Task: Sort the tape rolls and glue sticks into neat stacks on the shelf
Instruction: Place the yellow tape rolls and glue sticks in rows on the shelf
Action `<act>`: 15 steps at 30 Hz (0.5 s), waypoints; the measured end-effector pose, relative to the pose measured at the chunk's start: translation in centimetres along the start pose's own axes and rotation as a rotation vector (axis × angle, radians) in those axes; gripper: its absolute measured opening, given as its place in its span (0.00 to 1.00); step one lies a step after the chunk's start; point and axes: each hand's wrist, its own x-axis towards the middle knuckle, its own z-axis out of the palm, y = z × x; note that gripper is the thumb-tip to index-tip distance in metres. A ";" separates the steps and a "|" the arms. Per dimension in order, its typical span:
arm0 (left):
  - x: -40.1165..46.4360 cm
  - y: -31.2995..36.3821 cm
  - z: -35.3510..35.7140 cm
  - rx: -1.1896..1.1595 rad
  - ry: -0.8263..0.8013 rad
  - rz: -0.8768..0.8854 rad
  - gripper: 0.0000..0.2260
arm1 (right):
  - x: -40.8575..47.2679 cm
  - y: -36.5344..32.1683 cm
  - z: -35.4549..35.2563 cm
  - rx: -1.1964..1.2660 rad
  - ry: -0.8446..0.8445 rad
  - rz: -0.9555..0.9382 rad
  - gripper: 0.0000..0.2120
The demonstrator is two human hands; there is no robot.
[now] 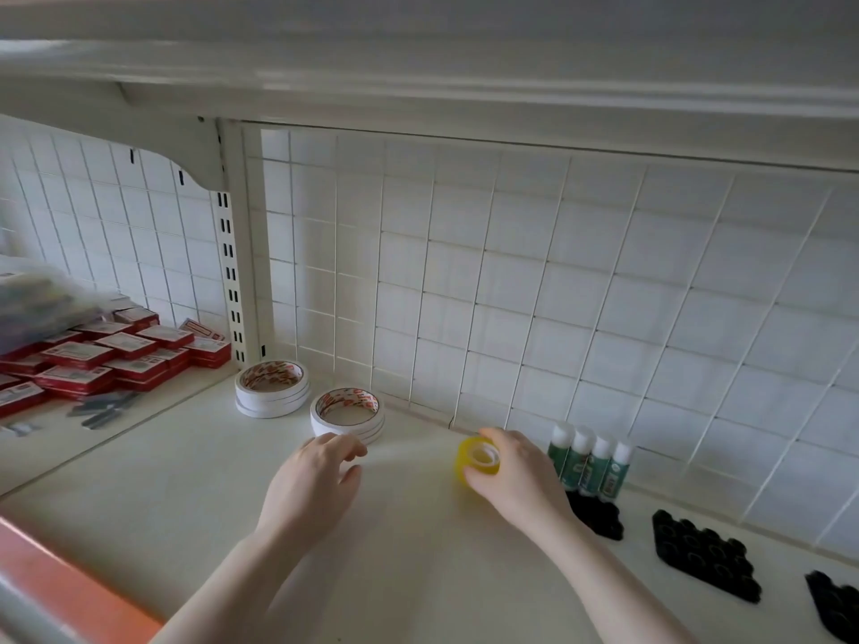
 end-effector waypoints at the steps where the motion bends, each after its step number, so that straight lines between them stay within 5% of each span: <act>1: 0.0 0.0 0.0 -0.003 -0.003 0.005 0.08 | 0.0 0.0 0.0 0.001 0.000 0.001 0.24; 15: -0.1 0.1 -0.1 -0.028 -0.031 -0.008 0.08 | -0.1 0.2 0.5 0.064 -0.018 0.036 0.26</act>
